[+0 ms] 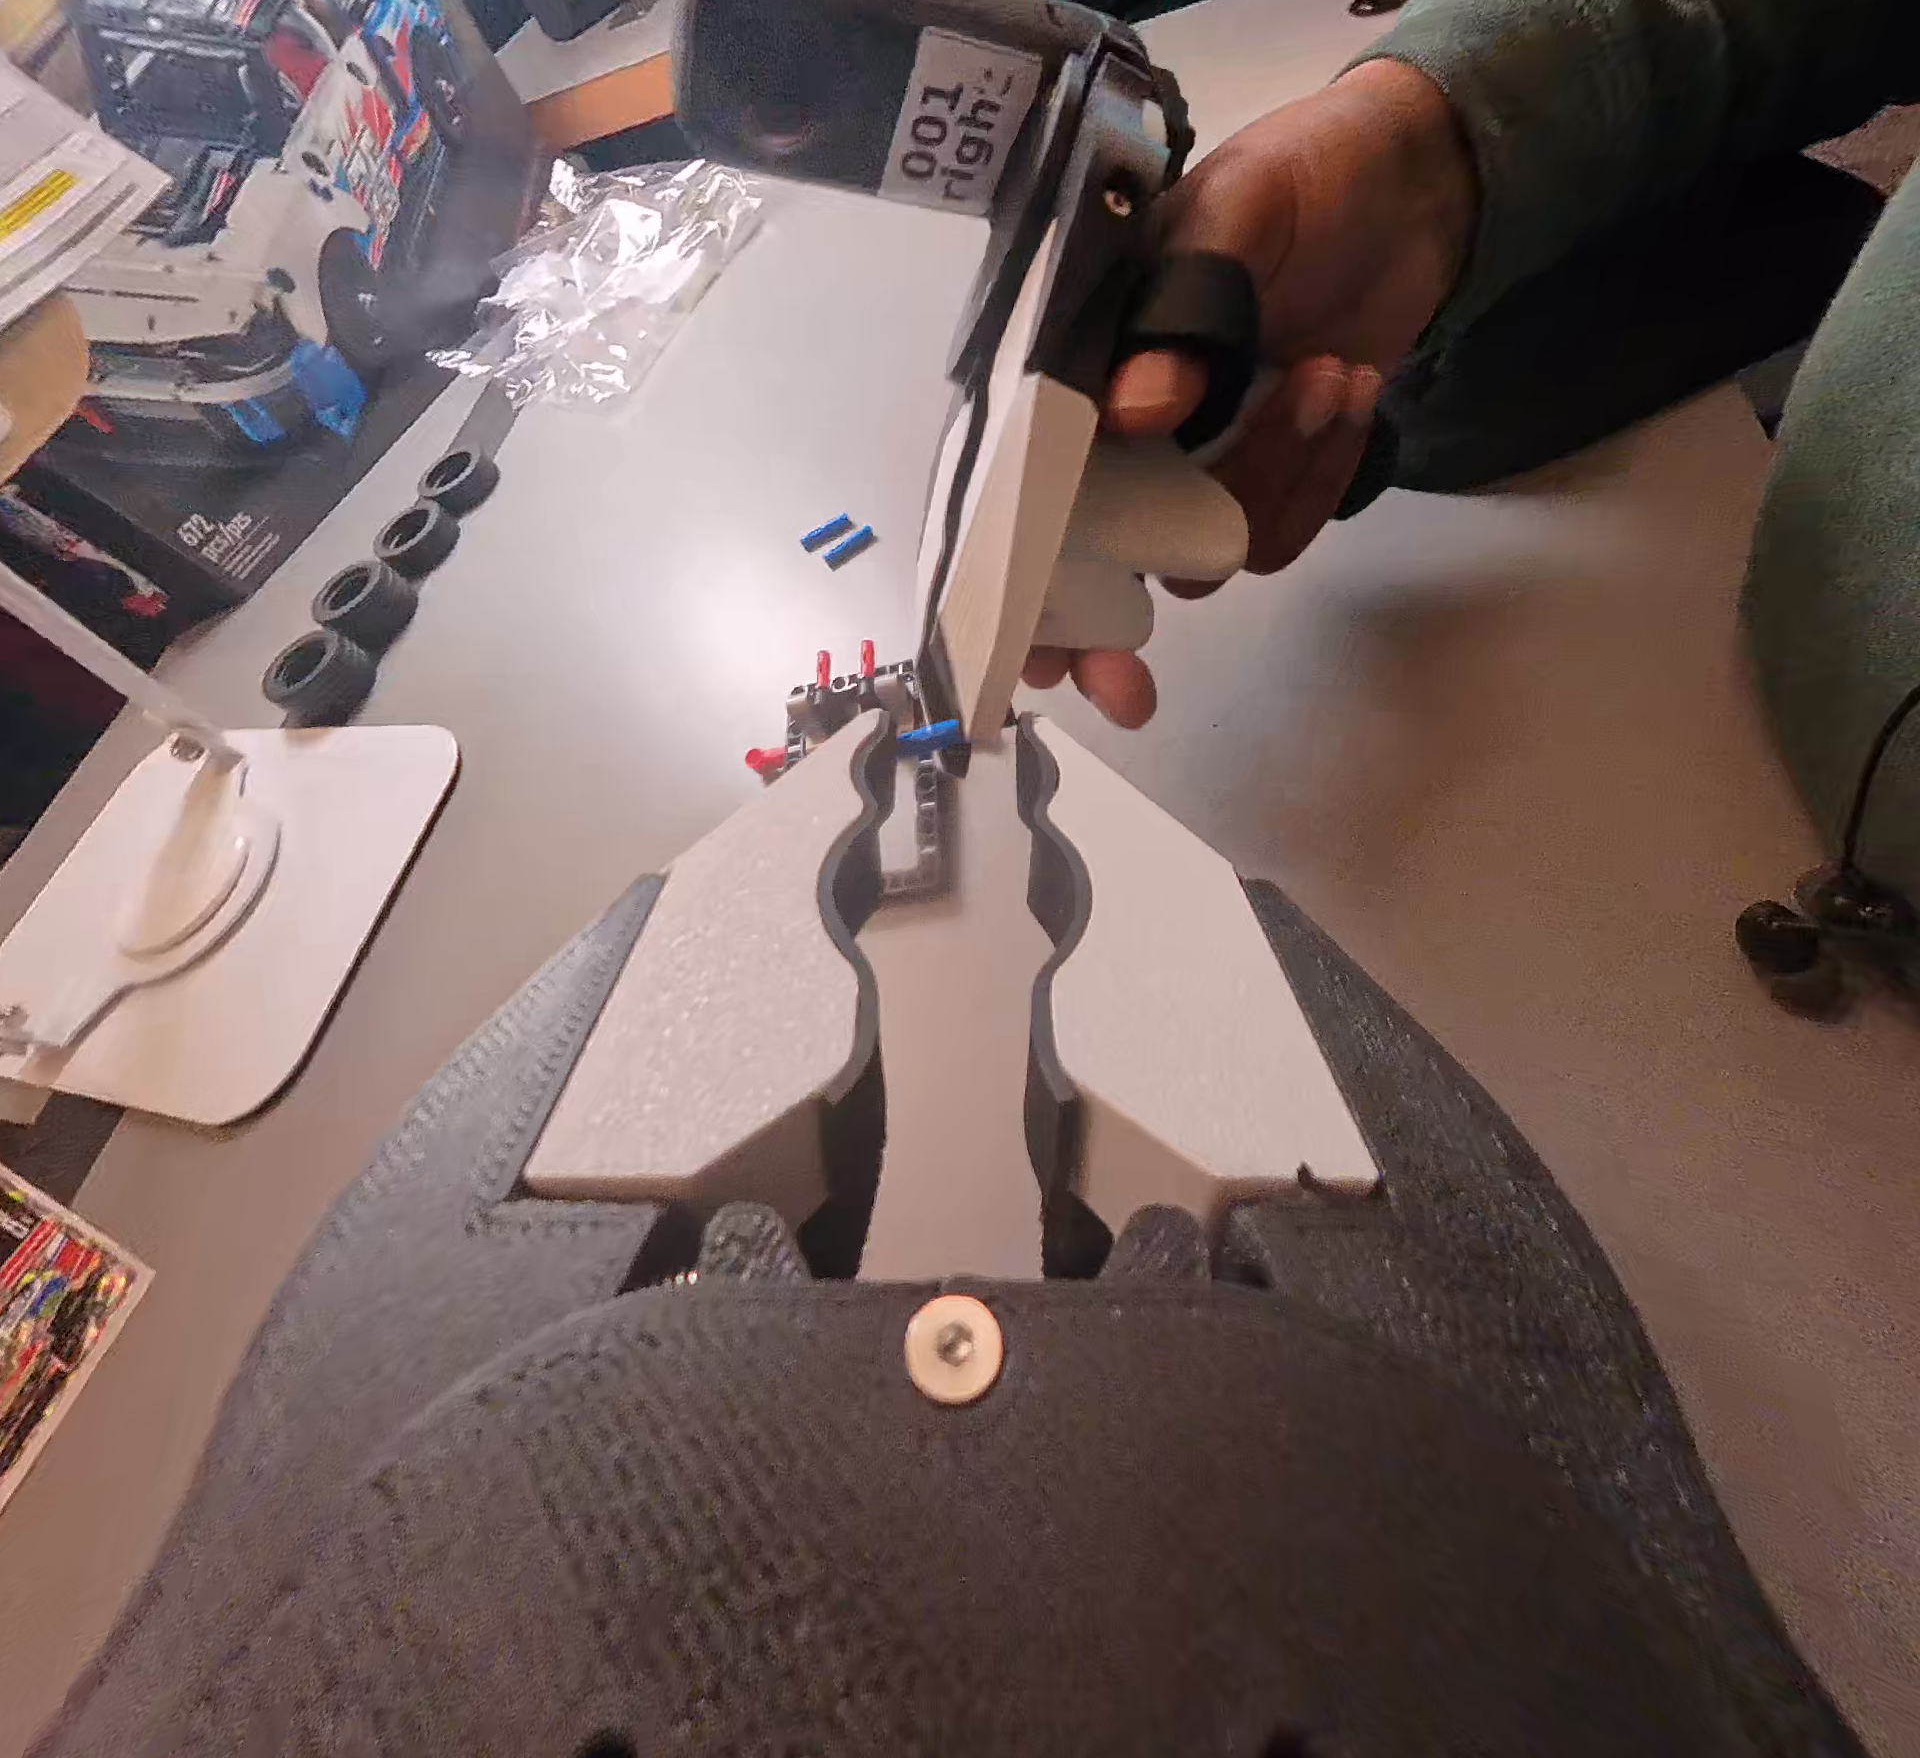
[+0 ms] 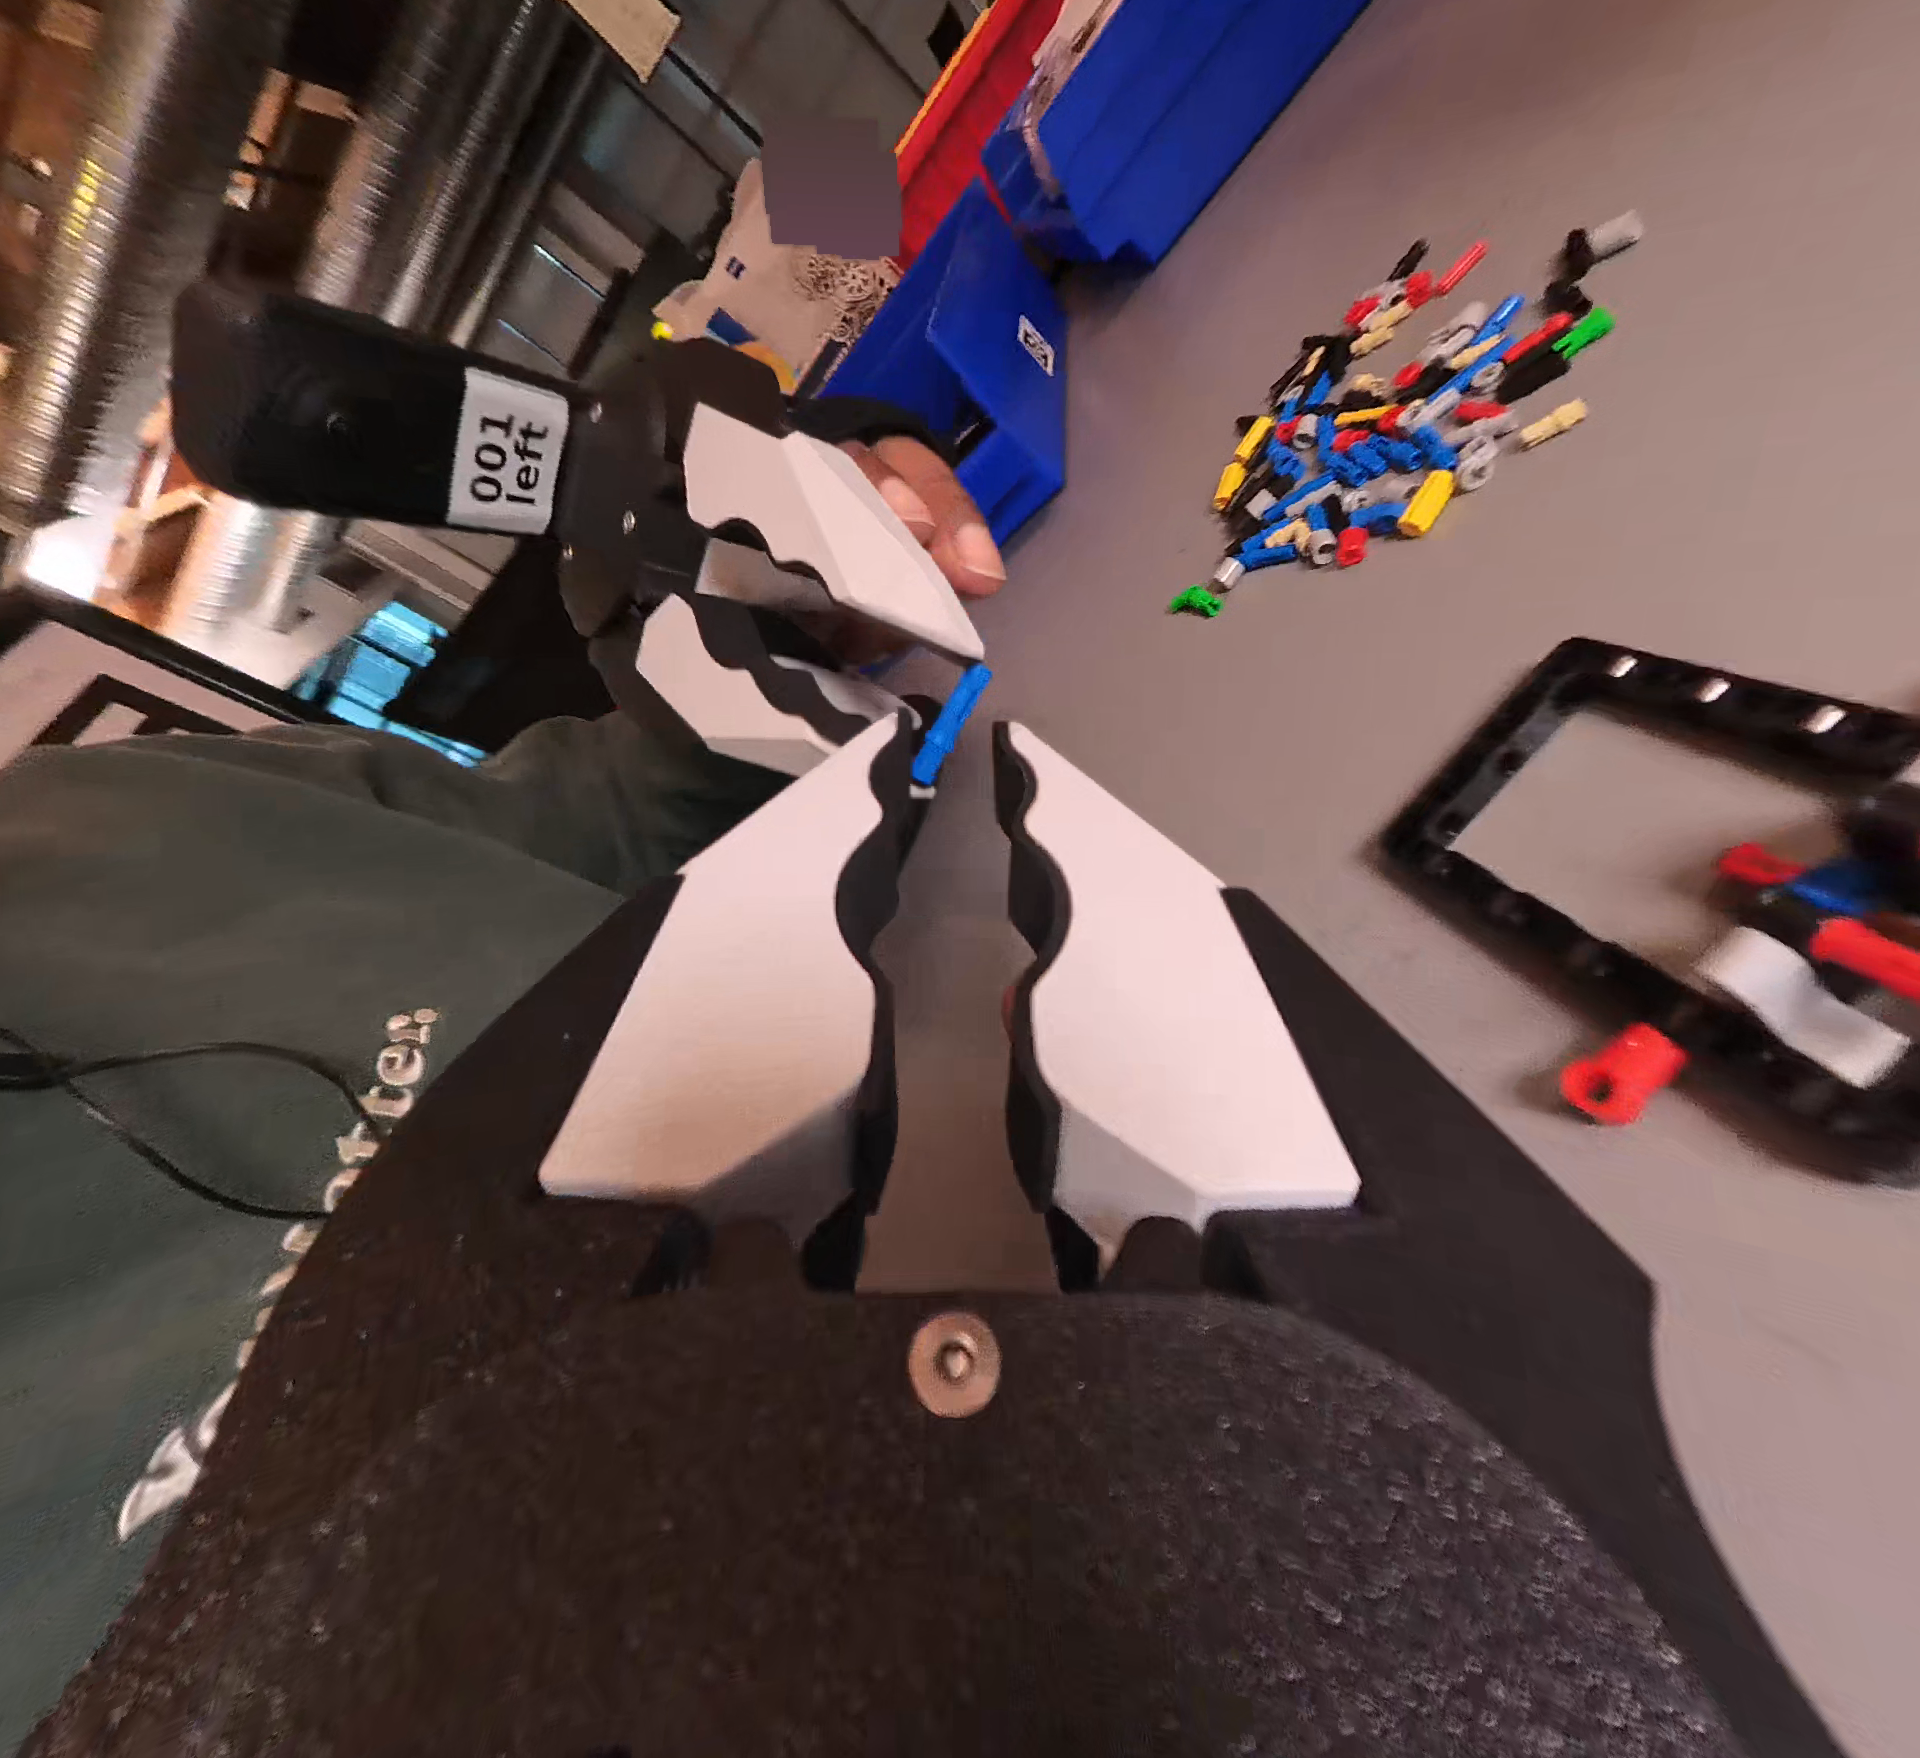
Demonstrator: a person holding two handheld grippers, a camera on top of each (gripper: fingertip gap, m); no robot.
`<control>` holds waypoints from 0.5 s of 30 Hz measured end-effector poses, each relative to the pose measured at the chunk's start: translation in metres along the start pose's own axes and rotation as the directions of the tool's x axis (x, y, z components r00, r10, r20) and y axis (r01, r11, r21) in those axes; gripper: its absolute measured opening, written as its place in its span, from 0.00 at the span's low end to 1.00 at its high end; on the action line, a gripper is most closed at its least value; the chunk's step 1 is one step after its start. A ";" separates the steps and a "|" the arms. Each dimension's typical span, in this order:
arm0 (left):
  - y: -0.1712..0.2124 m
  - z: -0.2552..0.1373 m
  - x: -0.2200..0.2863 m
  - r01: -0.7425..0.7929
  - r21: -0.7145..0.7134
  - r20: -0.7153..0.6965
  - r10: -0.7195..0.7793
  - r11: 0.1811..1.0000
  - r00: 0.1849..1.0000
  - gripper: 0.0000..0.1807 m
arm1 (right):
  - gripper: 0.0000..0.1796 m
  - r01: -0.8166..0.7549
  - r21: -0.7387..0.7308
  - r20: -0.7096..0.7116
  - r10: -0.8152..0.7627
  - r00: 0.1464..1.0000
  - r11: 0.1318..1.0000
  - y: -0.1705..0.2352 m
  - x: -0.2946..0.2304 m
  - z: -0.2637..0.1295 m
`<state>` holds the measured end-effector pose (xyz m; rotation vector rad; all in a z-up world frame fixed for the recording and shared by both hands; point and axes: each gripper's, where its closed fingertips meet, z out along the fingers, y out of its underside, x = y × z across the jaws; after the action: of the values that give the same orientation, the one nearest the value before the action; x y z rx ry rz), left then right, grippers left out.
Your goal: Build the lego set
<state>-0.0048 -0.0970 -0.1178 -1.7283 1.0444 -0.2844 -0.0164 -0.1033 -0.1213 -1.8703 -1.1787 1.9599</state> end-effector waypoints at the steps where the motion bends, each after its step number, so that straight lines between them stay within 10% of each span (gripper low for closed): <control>1: 0.000 0.003 0.002 -0.015 -0.002 0.002 0.015 1.000 1.000 0.12 | 0.04 -0.016 0.003 0.013 0.016 1.000 1.000 0.001 -0.001 0.001; 8: 0.008 -0.004 -0.023 0.070 -0.010 0.098 -0.068 0.998 0.993 0.17 | 0.02 0.192 -0.113 -0.196 -0.211 0.958 0.975 -0.018 0.033 -0.044; 12: 0.054 -0.038 -0.082 0.340 -0.096 0.318 -0.295 0.936 0.901 0.18 | 0.02 0.263 -0.589 -0.651 -0.641 0.407 0.764 -0.032 0.143 -0.167; 15: 0.100 -0.062 -0.105 0.514 -0.187 0.434 -0.399 0.837 0.808 0.19 | 0.02 0.174 -0.565 -0.663 -0.569 0.487 0.807 -0.016 0.164 -0.178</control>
<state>-0.1568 -0.0655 -0.1477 -2.1998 0.3756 -0.0858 0.1083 0.0819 -0.2158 -2.0445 -1.5438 0.4243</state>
